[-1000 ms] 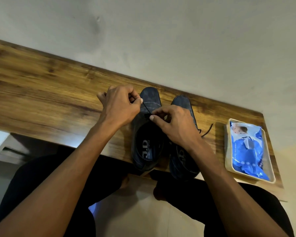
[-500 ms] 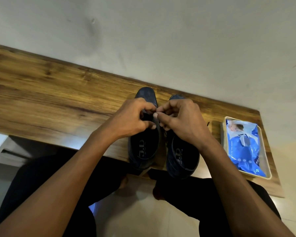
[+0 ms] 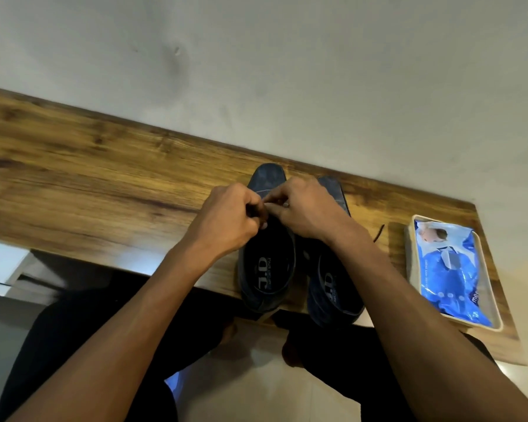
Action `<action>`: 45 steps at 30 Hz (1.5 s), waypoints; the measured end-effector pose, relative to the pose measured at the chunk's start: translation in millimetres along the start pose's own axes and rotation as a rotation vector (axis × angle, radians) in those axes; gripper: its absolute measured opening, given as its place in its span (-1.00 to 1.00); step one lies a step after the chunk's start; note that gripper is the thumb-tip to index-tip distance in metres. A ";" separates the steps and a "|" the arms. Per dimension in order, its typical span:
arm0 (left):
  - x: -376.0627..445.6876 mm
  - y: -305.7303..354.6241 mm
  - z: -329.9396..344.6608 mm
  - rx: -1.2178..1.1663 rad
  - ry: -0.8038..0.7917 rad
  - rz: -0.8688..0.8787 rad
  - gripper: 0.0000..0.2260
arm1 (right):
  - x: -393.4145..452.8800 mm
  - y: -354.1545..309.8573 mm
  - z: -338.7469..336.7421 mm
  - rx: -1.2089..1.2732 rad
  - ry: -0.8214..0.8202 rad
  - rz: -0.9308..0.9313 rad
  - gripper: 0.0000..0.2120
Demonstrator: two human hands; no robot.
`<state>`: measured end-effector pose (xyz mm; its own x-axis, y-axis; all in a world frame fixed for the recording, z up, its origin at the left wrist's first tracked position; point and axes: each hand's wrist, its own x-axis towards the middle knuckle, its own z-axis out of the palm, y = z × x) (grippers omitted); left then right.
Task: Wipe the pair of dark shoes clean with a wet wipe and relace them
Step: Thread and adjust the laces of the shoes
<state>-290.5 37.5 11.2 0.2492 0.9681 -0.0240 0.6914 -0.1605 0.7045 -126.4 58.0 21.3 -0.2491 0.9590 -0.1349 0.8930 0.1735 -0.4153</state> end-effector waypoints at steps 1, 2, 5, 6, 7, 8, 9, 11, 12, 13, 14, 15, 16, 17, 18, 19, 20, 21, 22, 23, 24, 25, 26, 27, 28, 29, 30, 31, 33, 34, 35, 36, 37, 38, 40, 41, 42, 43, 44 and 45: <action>0.1 -0.3 0.0 0.003 -0.006 -0.012 -0.92 | 1.5 -3.8 0.6 -0.037 -0.034 0.012 -0.84; -0.1 0.1 -0.3 0.013 -0.010 -0.019 -0.94 | 2.1 -6.5 -0.3 -0.064 -0.049 0.019 -0.85; -0.4 1.8 -0.8 0.060 -0.009 -0.015 -0.96 | 1.4 -9.8 -1.9 -0.140 -0.016 0.018 -0.85; -0.5 2.6 -1.0 0.076 -0.007 -0.010 -0.97 | 1.3 -11.1 -1.3 -0.177 -0.007 0.023 -0.84; -0.8 2.9 -1.3 0.091 -0.006 -0.006 -0.97 | 0.6 -12.7 -0.1 -0.209 0.002 0.030 -0.83; -1.1 3.6 -1.7 0.102 -0.011 -0.005 -0.98 | 0.5 -14.2 2.0 -0.245 0.004 0.039 -0.81; -1.4 4.0 -2.3 0.112 -0.018 -0.009 -0.99 | 1.1 -14.6 4.4 -0.261 0.013 0.037 -0.79; -2.0 4.7 -2.8 0.129 -0.032 -0.028 -0.97 | 1.9 -12.8 7.7 -0.244 0.035 0.050 -0.78; -2.2 5.6 -3.1 0.133 -0.039 -0.042 -0.94 | 1.6 -12.2 7.6 -0.191 0.044 0.064 -0.79; -2.4 6.2 -3.2 0.137 -0.047 -0.055 -0.91 | 2.3 -9.7 7.9 -0.106 0.065 0.067 -0.83; -2.2 7.5 -3.5 0.139 -0.059 -0.068 -0.89 | 1.7 -8.0 6.5 -0.010 0.087 0.074 -0.90; -1.9 8.6 -3.7 0.140 -0.073 -0.080 -0.89 | 0.4 -6.0 4.5 0.087 0.106 0.071 -0.99; -1.3 10.0 -4.1 0.138 -0.089 -0.092 -0.90 | -1.9 -5.0 1.2 0.156 0.124 0.075 -0.93; -0.3 10.8 -4.4 0.135 -0.106 -0.099 -0.89 | -4.1 -1.7 -1.7 0.199 0.134 0.060 -0.90; 0.5 11.4 -4.9 0.131 -0.122 -0.100 -0.86 | -6.3 1.0 -4.8 0.205 0.130 0.043 -0.89; 1.5 11.9 -5.2 0.131 -0.135 -0.098 -0.83 | -9.1 3.2 -8.2 0.187 0.116 0.016 -0.88; 2.0 12.1 -5.7 0.132 -0.143 -0.093 -0.81 | -12.1 4.2 -11.0 0.152 0.089 -0.005 -0.86; 2.6 12.0 -5.9 0.134 -0.149 -0.087 -0.82 | -14.6 5.4 -13.1 0.125 0.067 -0.024 -0.83; 3.2 12.1 -6.1 0.135 -0.152 -0.081 -0.84 | -16.5 6.0 -15.0 0.094 0.043 -0.032 -0.79; 3.6 12.2 -6.5 0.137 -0.154 -0.078 -0.87 | -17.8 6.6 -16.6 0.061 0.030 -0.039 -0.76; 3.7 13.2 -7.2 0.141 -0.159 -0.078 -0.89 | -19.2 8.2 -18.1 0.025 0.024 -0.045 -0.75; 4.2 13.8 -7.9 0.149 -0.166 -0.082 -0.91 | -20.2 10.9 -19.0 -0.010 0.026 -0.058 -0.75; 4.7 15.0 -9.0 0.155 -0.177 -0.087 -0.91 | -21.1 13.9 -19.9 -0.054 0.024 -0.069 -0.78; 5.5 16.3 -10.3 0.144 -0.198 -0.104 -0.88 | -21.8 17.3 -20.5 -0.104 0.022 -0.079 -0.82; 5.9 17.6 -11.4 0.101 -0.224 -0.140 -0.85 | -22.7 20.0 -21.1 -0.154 0.019 -0.088 -0.85; 6.6 18.2 -11.3 0.024 -0.251 -0.199 -0.83 | -24.0 22.8 -22.0 -0.192 0.023 -0.098 -0.83; 7.2 18.7 -10.7 -0.079 -0.276 -0.272 -0.81 | -25.8 25.3 -22.9 -0.214 0.026 -0.107 -0.80; 7.8 19.0 -9.6 -0.194 -0.293 -0.348 -0.80 | -27.9 27.2 -24.2 -0.223 0.037 -0.117 -0.78; 9.2 19.7 -8.9 -0.410 -0.315 -0.457 -0.82 | -33.1 29.4 -27.4 -0.232 0.063 -0.141 -0.78; 9.7 20.1 -9.6 -0.486 -0.327 -0.480 -0.83 | -36.0 30.5 -28.8 -0.234 0.077 -0.156 -0.79; 10.3 19.8 -10.4 -0.541 -0.340 -0.489 -0.84 | -39.0 31.2 -29.2 -0.237 0.091 -0.174 -0.81; 10.3 20.0 -11.0 -0.577 -0.350 -0.488 -0.84 | -42.0 31.3 -29.9 -0.239 0.102 -0.195 -0.83; 10.5 19.7 -10.8 -0.601 -0.352 -0.483 -0.83 | -45.0 31.2 -30.3 -0.239 0.106 -0.215 -0.84; 10.4 19.0 -10.2 -0.620 -0.346 -0.479 -0.83 | -47.8 30.4 -30.1 -0.237 0.102 -0.227 -0.84; 9.9 17.3 -7.2 -0.653 -0.315 -0.474 -0.83 | -52.9 26.8 -28.3 -0.247 0.069 -0.239 -0.82; 9.7 16.2 -5.1 -0.669 -0.298 -0.473 -0.83 | -54.1 25.7 -25.5 -0.260 0.057 -0.261 -0.80; 9.5 15.5 -3.2 -0.687 -0.285 -0.475 -0.83 | -54.5 24.6 -21.7 -0.265 0.044 -0.289 -0.79; 9.2 14.8 -1.2 -0.705 -0.278 -0.479 -0.83 | -54.4 23.4 -18.1 -0.251 0.027 -0.308 -0.79; 8.7 15.2 0.8 -0.721 -0.273 -0.484 -0.83 | -54.8 21.8 -15.8 -0.211 0.012 -0.315 -0.79; 8.1 15.5 2.6 -0.731 -0.269 -0.484 -0.83 | -54.7 20.9 -14.0 -0.159 -0.005 -0.310 -0.79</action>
<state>-276.0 42.4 20.1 0.2571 0.8060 -0.5332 0.1832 0.5011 0.8458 -88.8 12.3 32.6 -0.5192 0.8542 -0.0284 0.8216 0.4897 -0.2918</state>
